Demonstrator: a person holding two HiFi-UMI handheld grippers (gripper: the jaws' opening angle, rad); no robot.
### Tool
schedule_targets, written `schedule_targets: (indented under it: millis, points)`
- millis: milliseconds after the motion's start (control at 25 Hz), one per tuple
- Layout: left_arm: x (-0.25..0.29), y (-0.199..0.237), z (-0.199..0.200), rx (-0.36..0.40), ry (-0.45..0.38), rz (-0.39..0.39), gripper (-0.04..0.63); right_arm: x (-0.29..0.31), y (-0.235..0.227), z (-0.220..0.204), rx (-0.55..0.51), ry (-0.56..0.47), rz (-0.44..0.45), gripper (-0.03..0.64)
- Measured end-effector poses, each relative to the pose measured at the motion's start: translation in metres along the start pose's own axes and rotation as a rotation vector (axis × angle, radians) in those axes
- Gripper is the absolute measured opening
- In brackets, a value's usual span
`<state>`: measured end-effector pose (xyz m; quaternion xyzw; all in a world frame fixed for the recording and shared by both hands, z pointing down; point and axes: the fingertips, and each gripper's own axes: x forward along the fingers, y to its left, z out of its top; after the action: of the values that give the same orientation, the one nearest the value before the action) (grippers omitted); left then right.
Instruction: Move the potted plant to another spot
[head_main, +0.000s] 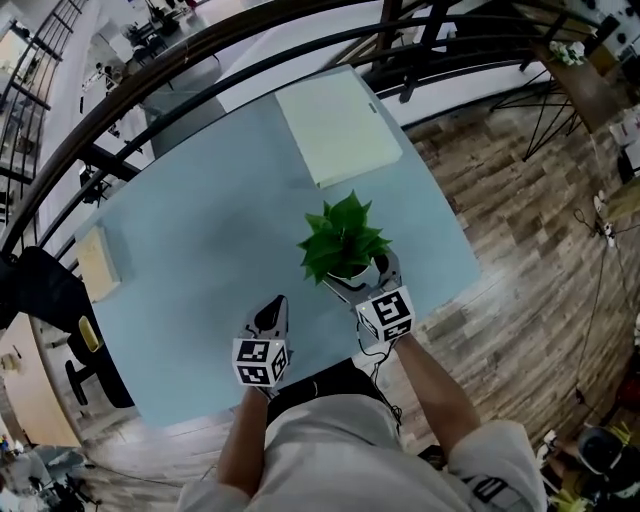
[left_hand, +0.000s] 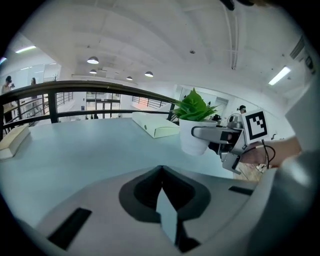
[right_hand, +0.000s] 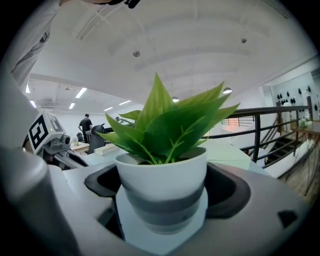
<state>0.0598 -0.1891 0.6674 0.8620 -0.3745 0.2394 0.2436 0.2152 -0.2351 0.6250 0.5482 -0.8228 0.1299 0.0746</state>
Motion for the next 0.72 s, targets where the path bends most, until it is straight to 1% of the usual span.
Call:
schedule_targets:
  millis: [200,720]
  points:
    - [0.006,0.013,-0.003,-0.034,0.0,0.037,0.011,0.02,-0.004,-0.008,-0.026,0.03,0.032,0.509]
    - [0.022,0.034,0.003,-0.088,-0.011,0.092,0.011,0.06,-0.02,-0.031,-0.066,0.112,0.081,0.509]
